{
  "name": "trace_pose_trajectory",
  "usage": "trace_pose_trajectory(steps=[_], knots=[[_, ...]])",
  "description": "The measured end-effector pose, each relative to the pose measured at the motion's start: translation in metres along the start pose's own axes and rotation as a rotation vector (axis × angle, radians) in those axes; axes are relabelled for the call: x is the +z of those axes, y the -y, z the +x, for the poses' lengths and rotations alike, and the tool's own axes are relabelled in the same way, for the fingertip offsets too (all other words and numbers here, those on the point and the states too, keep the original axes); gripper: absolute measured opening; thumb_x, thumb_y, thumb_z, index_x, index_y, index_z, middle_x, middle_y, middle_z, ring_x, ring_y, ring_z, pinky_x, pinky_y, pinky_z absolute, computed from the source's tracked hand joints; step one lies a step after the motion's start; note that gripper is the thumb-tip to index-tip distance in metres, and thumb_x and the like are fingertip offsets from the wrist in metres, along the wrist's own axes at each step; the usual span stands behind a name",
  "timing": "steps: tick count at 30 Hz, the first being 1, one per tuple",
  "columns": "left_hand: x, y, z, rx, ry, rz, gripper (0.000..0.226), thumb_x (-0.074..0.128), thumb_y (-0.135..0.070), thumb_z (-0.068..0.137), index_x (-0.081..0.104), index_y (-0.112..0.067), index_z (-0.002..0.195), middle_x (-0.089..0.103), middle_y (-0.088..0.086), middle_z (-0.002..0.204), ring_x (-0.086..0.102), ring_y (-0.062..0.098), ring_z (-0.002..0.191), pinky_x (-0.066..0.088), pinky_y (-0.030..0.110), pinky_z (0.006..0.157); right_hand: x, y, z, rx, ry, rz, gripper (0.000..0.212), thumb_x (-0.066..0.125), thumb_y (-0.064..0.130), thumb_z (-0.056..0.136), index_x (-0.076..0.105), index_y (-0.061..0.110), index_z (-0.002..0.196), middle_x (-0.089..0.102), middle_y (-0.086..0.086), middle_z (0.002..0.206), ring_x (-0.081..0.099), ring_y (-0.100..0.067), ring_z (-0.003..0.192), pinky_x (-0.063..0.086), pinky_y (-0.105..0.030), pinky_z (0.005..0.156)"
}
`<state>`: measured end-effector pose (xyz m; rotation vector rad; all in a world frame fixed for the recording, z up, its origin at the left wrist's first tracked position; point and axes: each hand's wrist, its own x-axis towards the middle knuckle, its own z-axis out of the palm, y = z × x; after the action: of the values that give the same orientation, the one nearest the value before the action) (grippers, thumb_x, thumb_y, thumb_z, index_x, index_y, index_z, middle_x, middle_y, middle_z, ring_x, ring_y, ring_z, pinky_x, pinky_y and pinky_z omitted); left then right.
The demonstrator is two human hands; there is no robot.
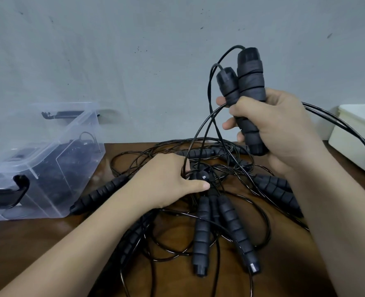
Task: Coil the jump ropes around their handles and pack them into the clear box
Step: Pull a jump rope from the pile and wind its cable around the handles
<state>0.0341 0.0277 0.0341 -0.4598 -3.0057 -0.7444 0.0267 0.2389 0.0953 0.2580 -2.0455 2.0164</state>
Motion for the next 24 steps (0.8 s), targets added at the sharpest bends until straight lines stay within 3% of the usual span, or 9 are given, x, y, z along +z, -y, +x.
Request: trace_pose_trajectory(steps=[5, 9, 11, 13, 17, 19, 22, 24], knots=[[0.008, -0.006, -0.001, -0.034, -0.127, -0.058, 0.029, 0.076, -0.045, 0.084, 0.058, -0.024, 0.079, 0.059, -0.009, 0.067, 0.052, 0.009, 0.063, 0.041, 0.031, 0.059, -0.001, 0.001, 0.0, -0.013, -0.008, -0.019, 0.015, 0.069, 0.009, 0.093, 0.079, 0.012, 0.103, 0.078, -0.014, 0.118, 0.075, -0.015, 0.078, 0.043, -0.04, 0.067], [0.013, -0.007, 0.0, -0.047, -0.257, -0.18, 0.017, 0.074, -0.026, 0.084, 0.059, -0.026, 0.077, 0.059, -0.017, 0.06, 0.051, 0.003, 0.058, 0.034, 0.017, 0.053, -0.001, 0.002, -0.001, -0.013, -0.008, -0.016, 0.015, 0.069, 0.008, 0.093, 0.079, 0.01, 0.104, 0.077, -0.017, 0.118, 0.076, -0.015, 0.079, 0.043, -0.041, 0.067], [0.011, -0.006, 0.0, 0.009, -0.274, -0.176, 0.016, 0.074, -0.02, 0.085, 0.063, -0.03, 0.08, 0.061, -0.021, 0.066, 0.054, -0.001, 0.064, 0.034, 0.014, 0.055, -0.002, 0.002, -0.001, -0.013, -0.005, -0.019, 0.014, 0.069, 0.008, 0.093, 0.079, 0.011, 0.103, 0.077, -0.018, 0.116, 0.075, -0.015, 0.079, 0.044, -0.041, 0.066], [0.004, -0.005, -0.001, 0.081, -0.159, -0.153, 0.019, 0.082, -0.029, 0.083, 0.065, -0.036, 0.09, 0.063, -0.016, 0.083, 0.055, 0.0, 0.074, 0.039, 0.019, 0.064, -0.002, 0.002, -0.001, -0.01, -0.001, -0.015, 0.014, 0.069, 0.009, 0.093, 0.079, 0.011, 0.102, 0.077, -0.017, 0.117, 0.075, -0.015, 0.079, 0.044, -0.04, 0.066], [-0.019, 0.005, -0.006, 0.079, 0.153, -0.252, 0.054, 0.094, -0.06, 0.066, 0.066, -0.044, 0.109, 0.068, -0.015, 0.107, 0.064, 0.004, 0.094, 0.055, 0.024, 0.086, -0.001, 0.0, 0.0, 0.001, 0.012, -0.01, 0.012, 0.072, 0.011, 0.092, 0.079, 0.011, 0.102, 0.078, -0.017, 0.117, 0.075, -0.016, 0.08, 0.045, -0.037, 0.064], [-0.027, 0.01, -0.006, 0.082, 0.155, -0.324, 0.056, 0.092, -0.063, 0.066, 0.067, -0.043, 0.112, 0.07, -0.016, 0.112, 0.07, 0.008, 0.096, 0.057, 0.031, 0.091, -0.002, 0.0, 0.001, -0.004, 0.008, -0.009, 0.012, 0.071, 0.011, 0.092, 0.079, 0.011, 0.102, 0.078, -0.017, 0.117, 0.075, -0.016, 0.08, 0.045, -0.037, 0.063], [-0.028, 0.012, -0.002, 0.067, 0.001, -0.41, 0.05, 0.081, -0.067, 0.076, 0.065, -0.045, 0.118, 0.07, -0.021, 0.118, 0.072, 0.005, 0.095, 0.055, 0.027, 0.082, -0.004, 0.003, 0.001, -0.014, 0.009, 0.006, 0.015, 0.069, 0.009, 0.092, 0.079, 0.011, 0.104, 0.078, -0.014, 0.118, 0.074, -0.016, 0.079, 0.046, -0.035, 0.062], [-0.021, 0.009, 0.001, 0.084, -0.07, -0.445, 0.046, 0.075, -0.06, 0.089, 0.061, -0.045, 0.13, 0.069, -0.024, 0.123, 0.069, -0.003, 0.106, 0.056, 0.028, 0.093, -0.004, 0.005, -0.001, -0.019, 0.032, 0.028, 0.017, 0.068, 0.009, 0.092, 0.079, 0.011, 0.104, 0.079, -0.011, 0.118, 0.073, -0.017, 0.079, 0.047, -0.034, 0.061]])
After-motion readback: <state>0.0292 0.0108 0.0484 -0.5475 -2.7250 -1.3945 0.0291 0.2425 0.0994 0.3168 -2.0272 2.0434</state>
